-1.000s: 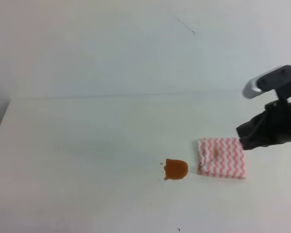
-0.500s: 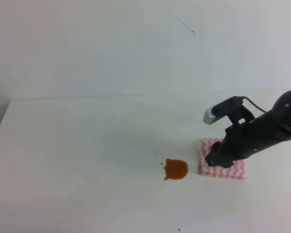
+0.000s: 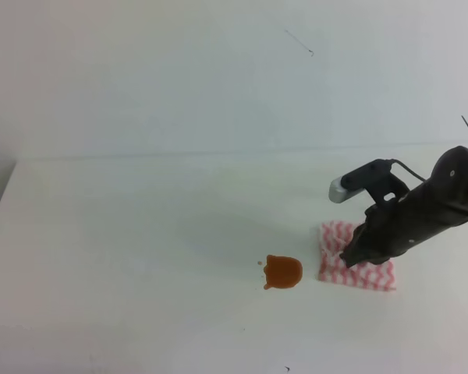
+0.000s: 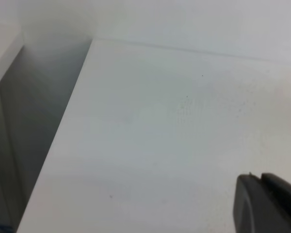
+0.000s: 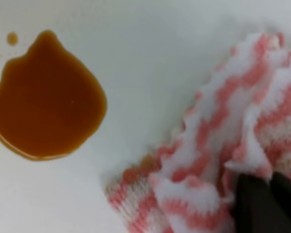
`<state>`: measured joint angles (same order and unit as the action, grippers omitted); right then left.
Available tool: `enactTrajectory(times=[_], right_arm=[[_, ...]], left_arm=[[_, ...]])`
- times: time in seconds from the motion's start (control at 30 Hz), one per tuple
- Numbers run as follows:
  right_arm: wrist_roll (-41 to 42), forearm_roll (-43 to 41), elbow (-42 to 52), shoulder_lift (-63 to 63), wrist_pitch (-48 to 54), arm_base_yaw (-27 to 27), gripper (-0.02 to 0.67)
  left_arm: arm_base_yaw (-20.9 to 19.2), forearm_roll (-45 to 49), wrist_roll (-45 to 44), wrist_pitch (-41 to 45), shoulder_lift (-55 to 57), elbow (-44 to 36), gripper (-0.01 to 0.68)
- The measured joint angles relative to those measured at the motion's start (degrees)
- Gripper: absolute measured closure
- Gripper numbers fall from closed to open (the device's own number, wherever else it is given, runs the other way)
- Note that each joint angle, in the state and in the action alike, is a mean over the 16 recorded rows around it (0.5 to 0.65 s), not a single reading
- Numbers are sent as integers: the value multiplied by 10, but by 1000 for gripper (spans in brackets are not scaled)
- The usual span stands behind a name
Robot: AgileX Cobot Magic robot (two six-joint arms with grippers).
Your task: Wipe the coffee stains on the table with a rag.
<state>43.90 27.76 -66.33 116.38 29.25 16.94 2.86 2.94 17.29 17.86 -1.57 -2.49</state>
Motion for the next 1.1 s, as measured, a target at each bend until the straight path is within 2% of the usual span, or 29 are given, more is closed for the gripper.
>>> enactTrajectory(times=[0.1, 0.2, 0.57, 0.7, 0.93, 1.1], right_arm=[[0, -4, 0, -7, 5, 0, 634], [0, -6, 0, -15, 10, 0, 587], [0, 1, -5, -56, 18, 0, 274], [-6, -3, -6, -72, 17, -1, 199], [-13, -32, -6, -81, 22, -1, 193], [-18, -54, -5, -66, 30, -1, 217]], left_arm=[[0, 0, 0, 0, 0, 0, 672], [0, 0, 0, 0, 0, 0, 672], [0, 0, 0, 0, 0, 0, 673], [0, 1, 0, 0, 0, 0, 673], [0, 2, 0, 0, 0, 0, 673], [0, 3, 0, 0, 0, 0, 673]])
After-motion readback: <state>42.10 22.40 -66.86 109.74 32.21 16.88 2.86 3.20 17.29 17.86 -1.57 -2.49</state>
